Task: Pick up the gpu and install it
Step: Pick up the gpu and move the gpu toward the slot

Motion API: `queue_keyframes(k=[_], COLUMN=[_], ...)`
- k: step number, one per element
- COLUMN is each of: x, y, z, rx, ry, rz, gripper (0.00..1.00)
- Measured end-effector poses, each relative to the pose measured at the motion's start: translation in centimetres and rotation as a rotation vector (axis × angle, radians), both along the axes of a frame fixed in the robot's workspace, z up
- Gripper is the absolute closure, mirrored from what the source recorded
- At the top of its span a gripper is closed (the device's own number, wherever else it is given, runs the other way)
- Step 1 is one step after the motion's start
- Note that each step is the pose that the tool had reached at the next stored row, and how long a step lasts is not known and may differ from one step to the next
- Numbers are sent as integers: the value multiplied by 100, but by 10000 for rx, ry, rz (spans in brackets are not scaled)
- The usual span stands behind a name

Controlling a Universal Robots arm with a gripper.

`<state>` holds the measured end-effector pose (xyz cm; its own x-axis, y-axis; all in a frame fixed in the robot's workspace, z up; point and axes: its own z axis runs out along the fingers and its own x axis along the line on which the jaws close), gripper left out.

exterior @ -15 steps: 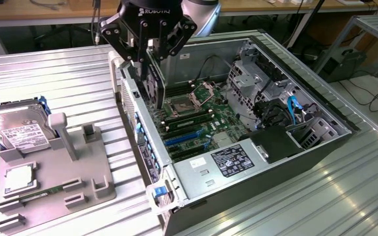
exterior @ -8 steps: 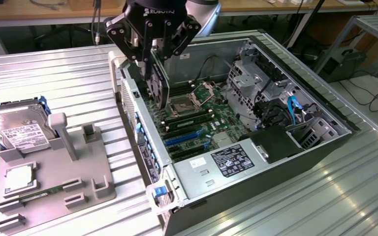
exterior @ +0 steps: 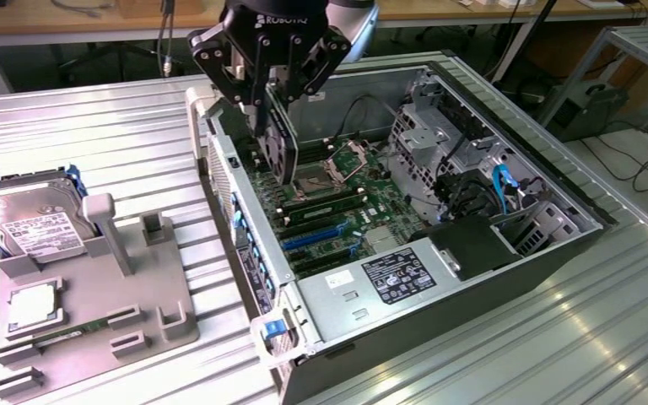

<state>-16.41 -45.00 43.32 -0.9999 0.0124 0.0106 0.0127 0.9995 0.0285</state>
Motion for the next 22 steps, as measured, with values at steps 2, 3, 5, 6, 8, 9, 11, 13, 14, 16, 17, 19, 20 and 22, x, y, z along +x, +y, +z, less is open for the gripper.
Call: queue_keyframes(k=[2, 3, 5, 6, 8, 9, 11, 13, 14, 16, 17, 19, 20, 22], x=[17, 26, 69, 82, 104, 113, 131, 148, 158, 186, 201, 231, 244, 270], y=[0, 0, 0, 0, 0, 0, 0, 0, 0, 0, 0, 0, 0, 0], z=[-2, -3, -7, -8, -10, -11, -12, -14, -14, -16, -17, -20, -22, -23], rx=[0, 0, -1, -1, -1, -1, -2, -1, -1, -2, -2, -1, -1, -2], ry=[0, 0, 0, 0, 0, 0, 0, 0, 0, 0, 0, 0, 0, 0], rz=[0, 0, 1, 0, 0, 0, 0, 0, 0, 0, 0, 0, 1, 1], gripper=[73, 73, 73, 73, 73, 73, 73, 73, 73, 73, 73, 73, 73, 73])
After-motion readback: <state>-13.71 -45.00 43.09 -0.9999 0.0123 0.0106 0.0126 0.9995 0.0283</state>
